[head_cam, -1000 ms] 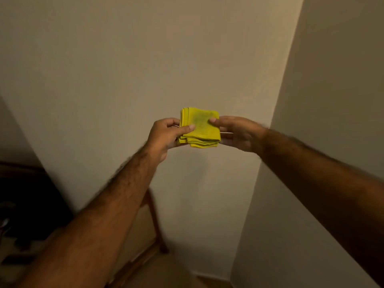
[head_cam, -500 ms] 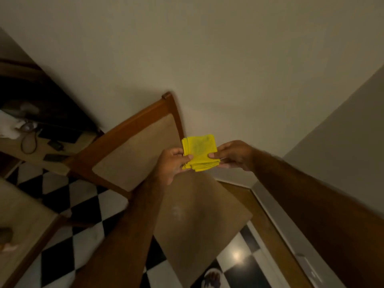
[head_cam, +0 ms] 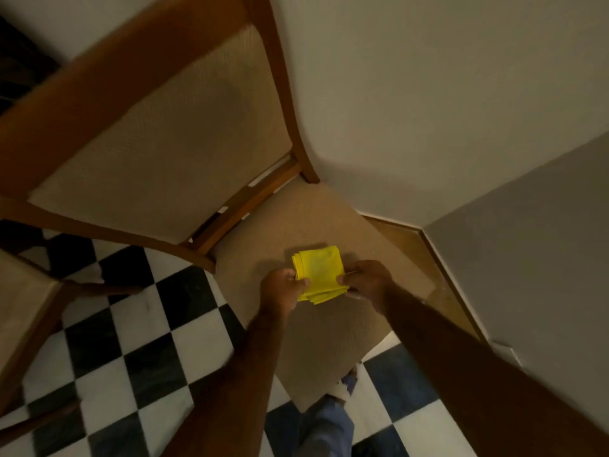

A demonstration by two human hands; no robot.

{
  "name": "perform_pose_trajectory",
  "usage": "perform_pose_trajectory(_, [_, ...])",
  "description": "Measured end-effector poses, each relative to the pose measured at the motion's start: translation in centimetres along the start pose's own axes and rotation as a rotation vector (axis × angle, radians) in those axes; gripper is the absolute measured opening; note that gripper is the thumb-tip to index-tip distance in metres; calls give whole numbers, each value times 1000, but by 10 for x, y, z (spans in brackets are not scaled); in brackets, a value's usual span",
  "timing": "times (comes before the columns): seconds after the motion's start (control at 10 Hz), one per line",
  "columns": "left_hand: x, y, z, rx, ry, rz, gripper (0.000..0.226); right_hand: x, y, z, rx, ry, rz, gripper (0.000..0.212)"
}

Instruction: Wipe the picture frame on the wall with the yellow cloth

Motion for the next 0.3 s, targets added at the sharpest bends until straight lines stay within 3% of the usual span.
perform_pose_trajectory(0.2, [48, 14, 24, -19, 119, 14, 32, -44, 37, 14, -110, -285, -64, 15])
perform_pose_trajectory(0.3, [40, 12, 25, -65, 290, 87, 51, -44, 38, 13, -237, -716, -256, 39])
Point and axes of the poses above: each hand's wrist, its own y-axis towards the middle knuckle, its own z-axis out of the palm, x = y × z, the point moved 2 cm from there along y, towards the middle knuckle, and after that the axes turned 14 degrees about -y, right-handed, at the moved point
